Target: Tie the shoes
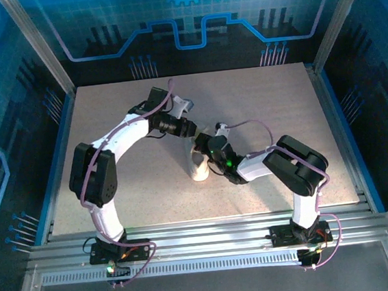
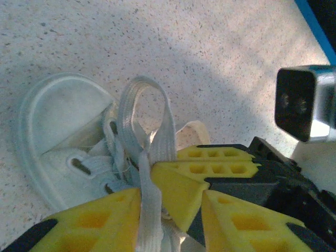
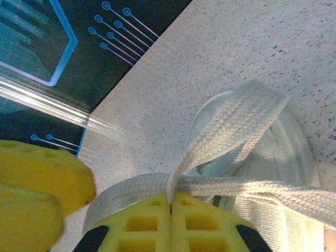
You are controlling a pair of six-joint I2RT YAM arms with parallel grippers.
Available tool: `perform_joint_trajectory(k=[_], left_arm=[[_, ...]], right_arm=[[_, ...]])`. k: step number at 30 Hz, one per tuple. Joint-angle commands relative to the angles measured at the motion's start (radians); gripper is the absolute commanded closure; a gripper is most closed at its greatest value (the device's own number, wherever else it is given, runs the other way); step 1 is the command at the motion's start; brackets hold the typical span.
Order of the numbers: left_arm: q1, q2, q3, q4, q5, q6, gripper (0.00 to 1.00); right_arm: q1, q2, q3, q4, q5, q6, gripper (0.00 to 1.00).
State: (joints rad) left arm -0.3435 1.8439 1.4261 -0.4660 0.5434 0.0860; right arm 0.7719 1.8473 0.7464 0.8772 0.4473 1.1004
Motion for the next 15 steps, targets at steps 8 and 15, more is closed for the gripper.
perform_joint_trajectory(k=[8, 15], left_arm=[[0.16, -0.078, -0.01, -0.064, 0.009, 0.176, 0.48], [0.166, 0.052, 0.015, -0.141, 0.053, 0.013, 0.51]], right_arm=[[-0.021, 0.014, 0.025, 0.005, -0.025, 0.017, 1.0], [-0.046, 0.021, 0.051, -0.036, -0.084, 0.021, 1.0]])
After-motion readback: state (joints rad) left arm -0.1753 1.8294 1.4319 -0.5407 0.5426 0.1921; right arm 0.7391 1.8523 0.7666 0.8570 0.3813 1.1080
